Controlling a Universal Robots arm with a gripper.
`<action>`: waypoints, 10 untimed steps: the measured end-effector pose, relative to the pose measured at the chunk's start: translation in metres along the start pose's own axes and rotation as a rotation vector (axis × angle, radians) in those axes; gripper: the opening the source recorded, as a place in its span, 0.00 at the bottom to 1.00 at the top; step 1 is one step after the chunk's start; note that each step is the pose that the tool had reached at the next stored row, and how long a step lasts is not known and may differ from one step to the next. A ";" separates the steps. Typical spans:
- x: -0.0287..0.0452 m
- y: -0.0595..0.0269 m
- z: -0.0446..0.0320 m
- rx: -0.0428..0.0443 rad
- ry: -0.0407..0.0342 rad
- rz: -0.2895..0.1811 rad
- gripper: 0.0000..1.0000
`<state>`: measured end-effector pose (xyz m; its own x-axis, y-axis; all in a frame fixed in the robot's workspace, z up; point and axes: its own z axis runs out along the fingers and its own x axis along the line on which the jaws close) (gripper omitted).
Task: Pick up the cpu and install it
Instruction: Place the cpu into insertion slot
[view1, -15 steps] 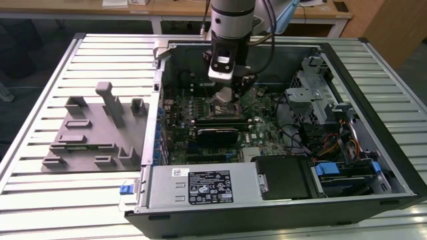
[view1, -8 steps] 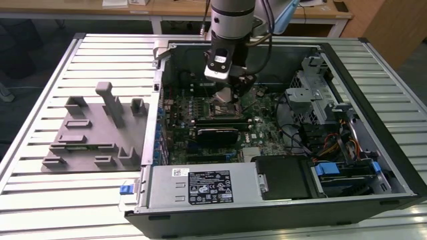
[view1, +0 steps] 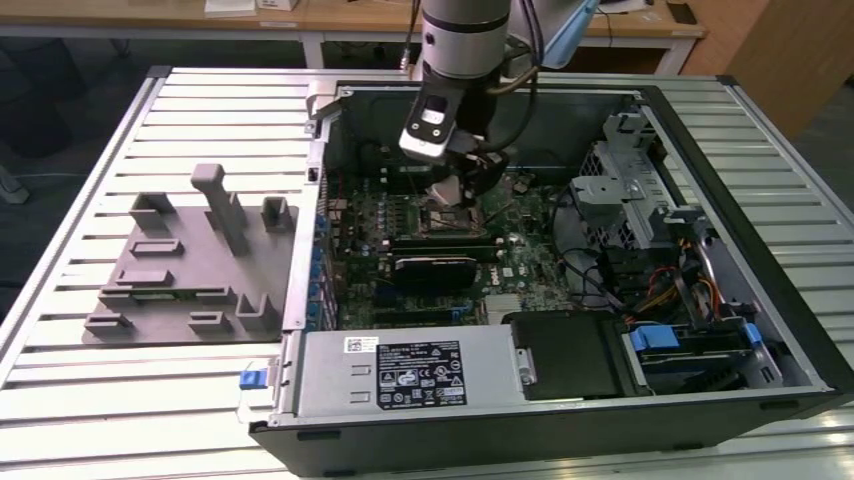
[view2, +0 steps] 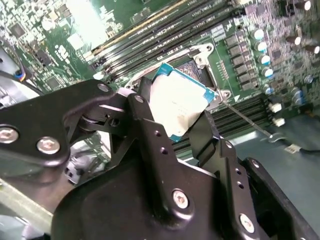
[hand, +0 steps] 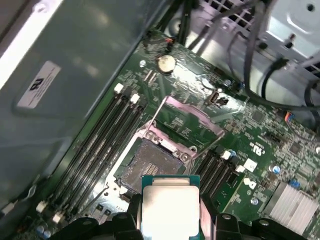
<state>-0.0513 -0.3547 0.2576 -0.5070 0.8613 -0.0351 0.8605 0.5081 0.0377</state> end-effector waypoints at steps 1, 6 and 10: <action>0.0000 0.0000 0.0002 0.0005 -0.0007 0.018 0.55; 0.0000 -0.0001 0.0012 0.0037 -0.0041 0.108 0.55; 0.0001 -0.0001 0.0021 0.0063 -0.0068 0.181 0.55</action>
<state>-0.0513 -0.3547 0.2555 -0.3433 0.9386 -0.0351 0.9380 0.3445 0.0378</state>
